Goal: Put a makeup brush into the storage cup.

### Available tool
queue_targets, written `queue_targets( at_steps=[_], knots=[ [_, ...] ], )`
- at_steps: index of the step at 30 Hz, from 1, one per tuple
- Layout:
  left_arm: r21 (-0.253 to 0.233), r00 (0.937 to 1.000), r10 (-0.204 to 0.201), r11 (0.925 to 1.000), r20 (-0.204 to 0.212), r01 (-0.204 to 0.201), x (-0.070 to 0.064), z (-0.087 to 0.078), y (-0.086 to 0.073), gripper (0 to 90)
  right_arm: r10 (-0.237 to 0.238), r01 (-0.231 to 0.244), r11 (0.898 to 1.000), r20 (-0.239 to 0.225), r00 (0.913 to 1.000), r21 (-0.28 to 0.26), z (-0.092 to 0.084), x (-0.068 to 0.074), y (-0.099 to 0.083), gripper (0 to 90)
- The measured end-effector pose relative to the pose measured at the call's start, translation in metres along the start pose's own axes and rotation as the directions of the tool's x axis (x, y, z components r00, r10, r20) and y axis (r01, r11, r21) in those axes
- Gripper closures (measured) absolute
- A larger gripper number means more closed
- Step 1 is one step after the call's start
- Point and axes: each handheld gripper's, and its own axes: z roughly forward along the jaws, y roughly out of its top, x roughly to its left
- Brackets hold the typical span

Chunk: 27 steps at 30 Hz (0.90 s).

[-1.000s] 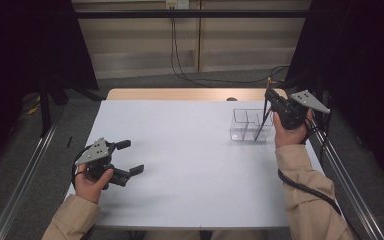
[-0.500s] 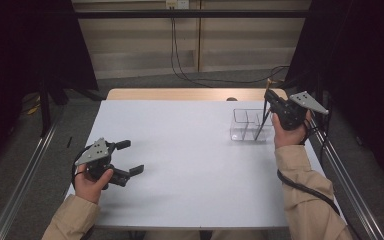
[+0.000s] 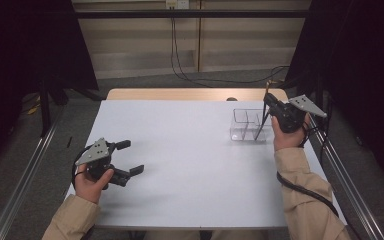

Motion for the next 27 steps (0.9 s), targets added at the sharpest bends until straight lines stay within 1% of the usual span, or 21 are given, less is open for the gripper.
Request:
queue_targets(
  at_steps=[2, 4, 16, 22, 25, 27],
  knots=[
    [-0.001, 1.0000, 0.005, 1.0000, 0.002, -0.005, 0.0000, -0.0001, 0.0004, 0.0, 0.000, 0.000, 1.000, 0.000, 1.0000, 0.002, 0.0000, -0.0001, -0.0009, 83.7],
    [-0.004, 1.0000, 0.000, 1.0000, -0.003, 0.000, -0.0001, -0.0003, 0.0004, 0.0, -0.004, 0.004, 1.000, 0.000, 1.0000, 0.003, 0.0001, -0.0001, -0.0014, 83.7],
    [-0.002, 1.0000, 0.005, 1.0000, -0.001, -0.005, 0.0000, -0.0004, 0.0005, 0.0, -0.010, 0.010, 1.000, -0.013, 0.9999, 0.008, 0.0007, 0.0003, -0.0049, 83.7],
    [-0.004, 1.0000, 0.001, 1.0000, -0.003, -0.001, -0.0001, -0.0005, 0.0003, 0.0, 0.000, 0.000, 1.000, -0.010, 0.9999, 0.008, 0.0005, -0.0003, -0.0065, 83.7],
    [-0.003, 1.0000, 0.000, 1.0000, -0.003, 0.000, -0.0002, -0.0005, 0.0003, 0.0, -0.004, 0.005, 1.000, -0.013, 0.9999, 0.009, 0.0004, -0.0008, -0.0073, 83.7],
    [0.000, 1.0000, 0.005, 1.0000, 0.000, -0.005, -0.0002, -0.0003, 0.0004, 0.0, -0.002, 0.002, 1.000, -0.011, 0.9999, 0.012, 0.0003, -0.0004, -0.0083, 83.7]
  ],
)
